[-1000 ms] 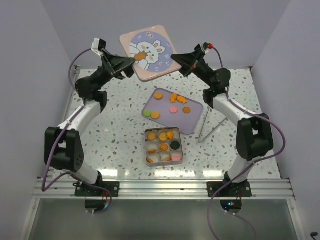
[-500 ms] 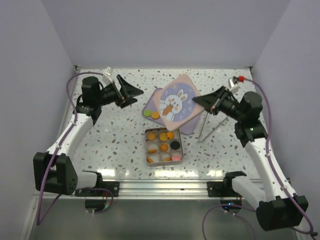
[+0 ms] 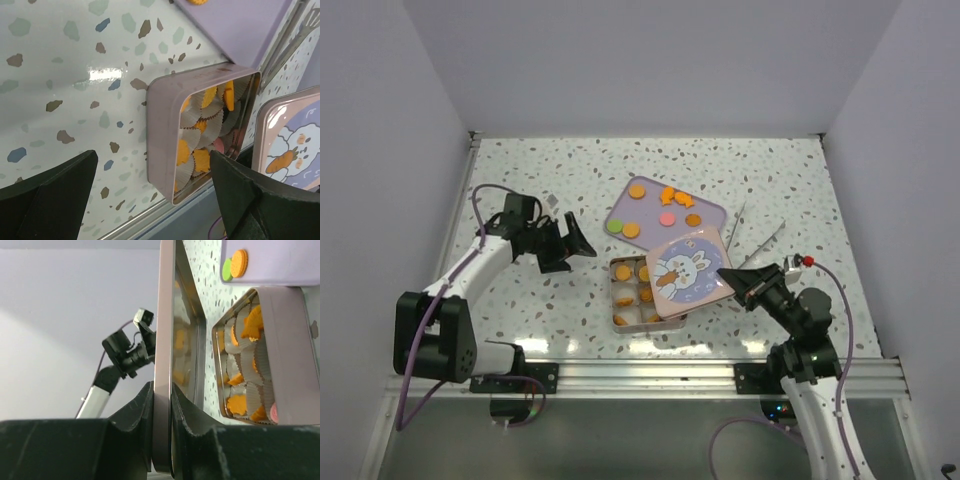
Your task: Pack the cookies
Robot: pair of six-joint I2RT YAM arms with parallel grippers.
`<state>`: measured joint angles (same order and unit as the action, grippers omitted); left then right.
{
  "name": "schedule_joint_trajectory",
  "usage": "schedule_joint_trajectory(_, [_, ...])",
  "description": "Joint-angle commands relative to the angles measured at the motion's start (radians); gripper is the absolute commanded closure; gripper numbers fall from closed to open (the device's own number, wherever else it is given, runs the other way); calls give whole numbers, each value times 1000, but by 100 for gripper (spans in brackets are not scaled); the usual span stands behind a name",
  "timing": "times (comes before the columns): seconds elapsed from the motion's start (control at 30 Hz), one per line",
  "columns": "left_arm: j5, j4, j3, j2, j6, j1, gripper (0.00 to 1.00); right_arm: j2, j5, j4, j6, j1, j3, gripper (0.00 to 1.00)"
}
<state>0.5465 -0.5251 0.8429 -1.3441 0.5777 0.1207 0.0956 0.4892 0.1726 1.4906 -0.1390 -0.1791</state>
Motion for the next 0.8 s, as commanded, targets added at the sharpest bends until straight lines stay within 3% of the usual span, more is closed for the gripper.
schedule_joint_trajectory(0.0, [13,-1,-47,34,-53,7,0,10,-75,18,56,-1,-8,100])
schedule_joint_trajectory(0.27, [84,154,-231,66,82,36,0,245,-89,-73,-73,-54,1,100])
schedule_joint_trajectory(0.5, [108,183,-248,57,123,45,0,447,-479,-312,-15,-461,64,100])
schedule_joint_trajectory(0.57, [118,189,-242,49,128,45,0,481,-540,-346,-3,-516,66,100])
schedule_joint_trajectory(0.77, [127,192,-251,36,126,46,0,370,-635,-176,17,-574,40,100])
